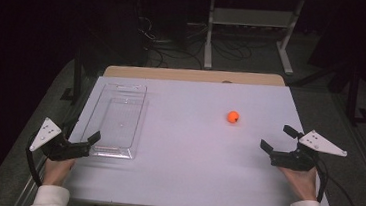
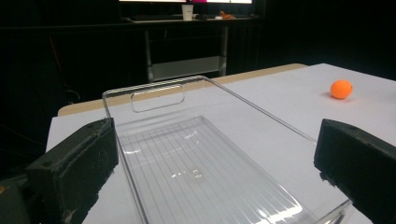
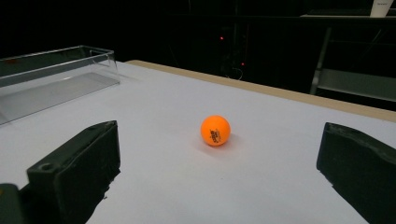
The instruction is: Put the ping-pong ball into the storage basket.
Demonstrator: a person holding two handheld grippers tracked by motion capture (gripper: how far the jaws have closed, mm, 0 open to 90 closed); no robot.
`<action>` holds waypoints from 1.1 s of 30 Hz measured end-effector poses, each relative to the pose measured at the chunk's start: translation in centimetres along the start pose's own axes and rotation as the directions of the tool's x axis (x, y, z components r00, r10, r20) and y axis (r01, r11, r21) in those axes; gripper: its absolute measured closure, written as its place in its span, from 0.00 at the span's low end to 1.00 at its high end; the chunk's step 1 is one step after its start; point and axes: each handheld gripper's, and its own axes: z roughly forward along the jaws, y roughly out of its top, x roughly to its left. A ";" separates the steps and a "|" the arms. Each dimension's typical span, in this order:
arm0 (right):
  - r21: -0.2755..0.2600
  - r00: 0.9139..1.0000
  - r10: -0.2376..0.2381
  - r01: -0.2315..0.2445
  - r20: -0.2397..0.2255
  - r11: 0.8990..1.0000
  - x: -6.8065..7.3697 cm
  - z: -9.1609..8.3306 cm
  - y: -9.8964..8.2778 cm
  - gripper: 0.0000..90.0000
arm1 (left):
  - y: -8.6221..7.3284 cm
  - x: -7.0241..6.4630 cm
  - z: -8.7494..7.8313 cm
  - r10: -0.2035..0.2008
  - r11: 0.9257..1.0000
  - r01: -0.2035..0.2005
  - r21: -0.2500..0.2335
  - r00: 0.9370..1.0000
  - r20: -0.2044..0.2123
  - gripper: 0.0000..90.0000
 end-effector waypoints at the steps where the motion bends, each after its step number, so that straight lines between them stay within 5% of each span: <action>1: -0.001 1.000 -0.004 0.004 0.003 1.000 0.0 0.0 0.0 0.00 | 0.0 -0.1 0.1 0.001 1.000 -0.001 0.003 1.000 0.001 0.00; 18: 0.000 1.000 0.000 0.000 -0.001 1.000 0.0 -0.2 -0.1 0.00 | 1.0 -1.0 0.7 0.023 0.999 -0.025 0.037 0.999 0.039 0.00; 33: 0.009 1.000 0.003 -0.003 0.003 1.000 0.0 -0.1 -0.2 0.00 | 3.4 -1.1 1.1 0.084 0.994 -0.087 0.061 0.995 0.059 0.00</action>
